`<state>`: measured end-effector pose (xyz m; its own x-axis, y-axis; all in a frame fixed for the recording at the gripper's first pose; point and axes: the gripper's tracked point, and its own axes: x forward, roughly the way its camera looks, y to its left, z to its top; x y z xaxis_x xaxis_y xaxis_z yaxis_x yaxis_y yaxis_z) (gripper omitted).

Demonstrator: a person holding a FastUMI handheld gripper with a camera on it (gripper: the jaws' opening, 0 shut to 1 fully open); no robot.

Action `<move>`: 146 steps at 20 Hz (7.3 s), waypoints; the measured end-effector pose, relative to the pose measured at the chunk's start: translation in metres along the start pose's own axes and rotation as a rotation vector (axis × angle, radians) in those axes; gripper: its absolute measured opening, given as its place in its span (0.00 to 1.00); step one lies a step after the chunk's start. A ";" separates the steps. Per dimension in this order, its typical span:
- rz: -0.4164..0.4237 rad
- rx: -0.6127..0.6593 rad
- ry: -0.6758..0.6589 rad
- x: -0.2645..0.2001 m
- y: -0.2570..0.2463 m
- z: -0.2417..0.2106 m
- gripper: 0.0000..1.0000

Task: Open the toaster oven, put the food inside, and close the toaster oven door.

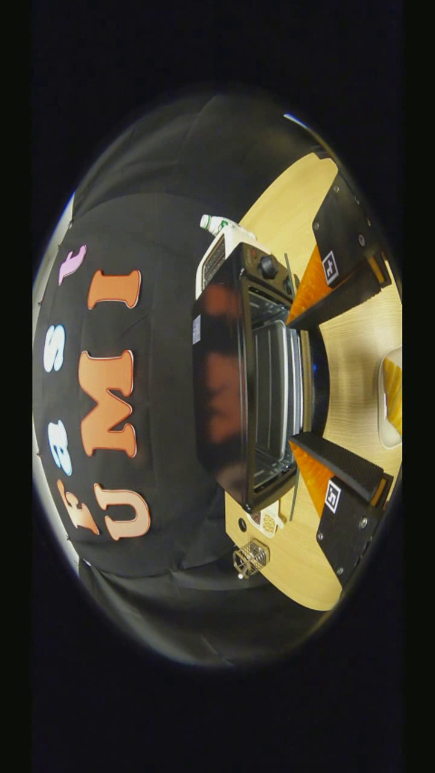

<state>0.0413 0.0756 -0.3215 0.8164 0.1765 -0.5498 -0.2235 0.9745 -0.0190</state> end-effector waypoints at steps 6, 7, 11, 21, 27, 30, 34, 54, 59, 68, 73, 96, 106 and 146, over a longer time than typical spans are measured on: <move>0.011 -0.013 0.055 -0.019 -0.001 -0.043 1.00; 0.011 -0.013 0.063 -0.020 -0.002 -0.049 1.00; 0.011 -0.011 0.091 -0.025 -0.003 -0.072 1.00; 0.005 0.021 0.206 -0.021 -0.009 -0.147 1.00; -0.005 0.073 0.255 -0.016 -0.009 -0.168 1.00; -0.050 0.095 0.283 -0.026 -0.015 -0.170 1.00; -0.081 0.171 0.318 -0.052 -0.005 -0.169 1.00; -0.174 0.400 0.595 -0.109 0.049 -0.244 1.00; -0.167 0.429 0.621 -0.108 0.054 -0.247 0.78; -0.098 0.522 0.536 -0.118 0.053 -0.221 0.47; -0.043 0.643 0.455 -0.124 0.051 -0.187 0.47; 0.236 1.010 0.104 0.041 0.057 -0.027 0.47; 0.238 1.111 0.028 0.102 0.054 -0.011 0.46; 0.015 0.222 0.186 -0.049 -0.002 -0.156 0.99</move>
<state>-0.0810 0.0439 -0.4245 0.6976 0.1826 -0.6928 -0.0959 0.9821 0.1623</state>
